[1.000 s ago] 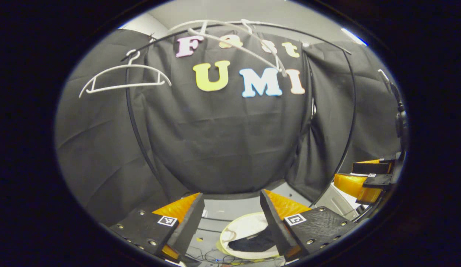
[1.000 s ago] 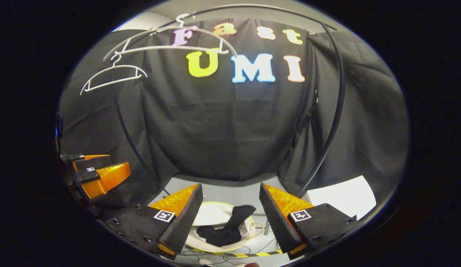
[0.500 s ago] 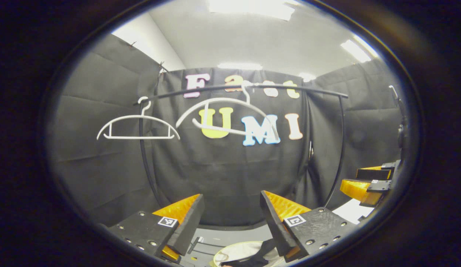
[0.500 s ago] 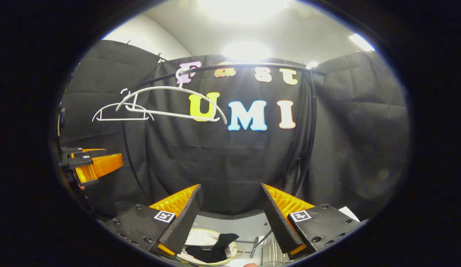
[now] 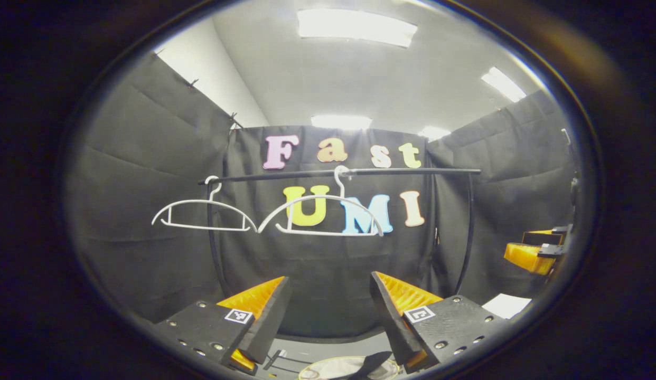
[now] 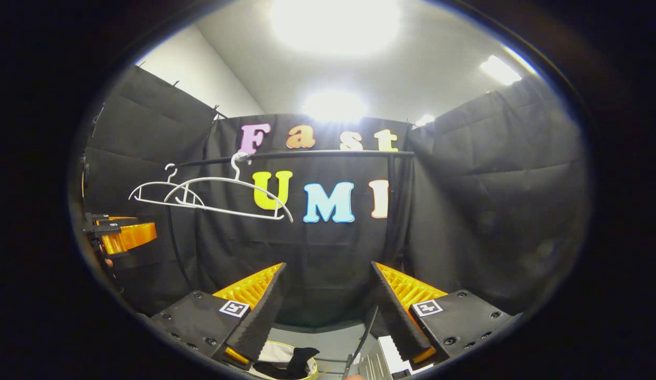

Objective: Grasp the clothes on the hanger with both hands and then place them into the laundry hamper below.

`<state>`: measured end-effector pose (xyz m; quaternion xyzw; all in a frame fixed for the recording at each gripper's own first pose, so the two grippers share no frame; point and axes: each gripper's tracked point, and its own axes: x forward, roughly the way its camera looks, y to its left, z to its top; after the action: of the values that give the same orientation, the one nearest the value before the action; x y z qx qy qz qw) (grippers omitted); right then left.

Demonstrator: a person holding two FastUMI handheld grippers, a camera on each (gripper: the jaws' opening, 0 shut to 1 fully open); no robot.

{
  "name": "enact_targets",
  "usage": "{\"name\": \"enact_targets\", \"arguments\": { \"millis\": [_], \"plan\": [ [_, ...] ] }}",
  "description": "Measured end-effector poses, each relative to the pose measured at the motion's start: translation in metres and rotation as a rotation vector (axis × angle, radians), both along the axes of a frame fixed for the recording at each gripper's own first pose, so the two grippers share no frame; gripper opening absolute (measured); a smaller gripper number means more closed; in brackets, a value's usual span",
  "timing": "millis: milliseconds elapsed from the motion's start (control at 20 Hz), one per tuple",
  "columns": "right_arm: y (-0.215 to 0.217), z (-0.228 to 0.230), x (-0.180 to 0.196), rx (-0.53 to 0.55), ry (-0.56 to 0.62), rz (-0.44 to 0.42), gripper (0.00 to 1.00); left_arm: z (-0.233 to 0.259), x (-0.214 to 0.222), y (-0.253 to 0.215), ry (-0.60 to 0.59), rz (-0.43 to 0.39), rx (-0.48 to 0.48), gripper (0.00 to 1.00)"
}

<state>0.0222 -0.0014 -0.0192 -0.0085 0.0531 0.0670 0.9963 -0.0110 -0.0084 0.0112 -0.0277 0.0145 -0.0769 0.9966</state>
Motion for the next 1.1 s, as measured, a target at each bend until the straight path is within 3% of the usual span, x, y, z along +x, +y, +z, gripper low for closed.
{"name": "enact_targets", "arguments": {
  "millis": [450,600,650,700,850,900,1050,1100],
  "plan": [
    [-0.017,0.011,-0.029,0.022,-0.027,-0.013,0.92,0.015,-0.046,0.011,-0.055,0.026,0.050,0.89],
    [-0.012,0.017,-0.030,0.019,-0.045,-0.001,0.96,0.017,-0.053,0.013,-0.062,0.033,0.054,0.89],
    [-0.012,0.018,-0.029,0.015,-0.046,0.000,0.92,0.017,-0.054,0.013,-0.064,0.035,0.058,0.89],
    [-0.011,0.018,-0.028,0.012,-0.046,0.003,0.96,0.018,-0.055,0.012,-0.063,0.034,0.063,0.89],
    [-0.011,0.021,-0.026,0.021,-0.047,0.002,0.92,0.018,-0.055,0.009,-0.061,0.037,0.069,0.89],
    [-0.012,0.023,-0.026,0.024,-0.049,0.002,0.96,0.019,-0.055,0.008,-0.062,0.040,0.069,0.89],
    [-0.013,0.026,-0.026,0.023,-0.059,-0.004,0.92,0.025,-0.056,0.007,-0.071,0.040,0.066,0.89],
    [-0.014,0.027,-0.026,0.022,-0.061,-0.006,0.96,0.026,-0.057,0.007,-0.073,0.041,0.066,0.89]
  ]
}}
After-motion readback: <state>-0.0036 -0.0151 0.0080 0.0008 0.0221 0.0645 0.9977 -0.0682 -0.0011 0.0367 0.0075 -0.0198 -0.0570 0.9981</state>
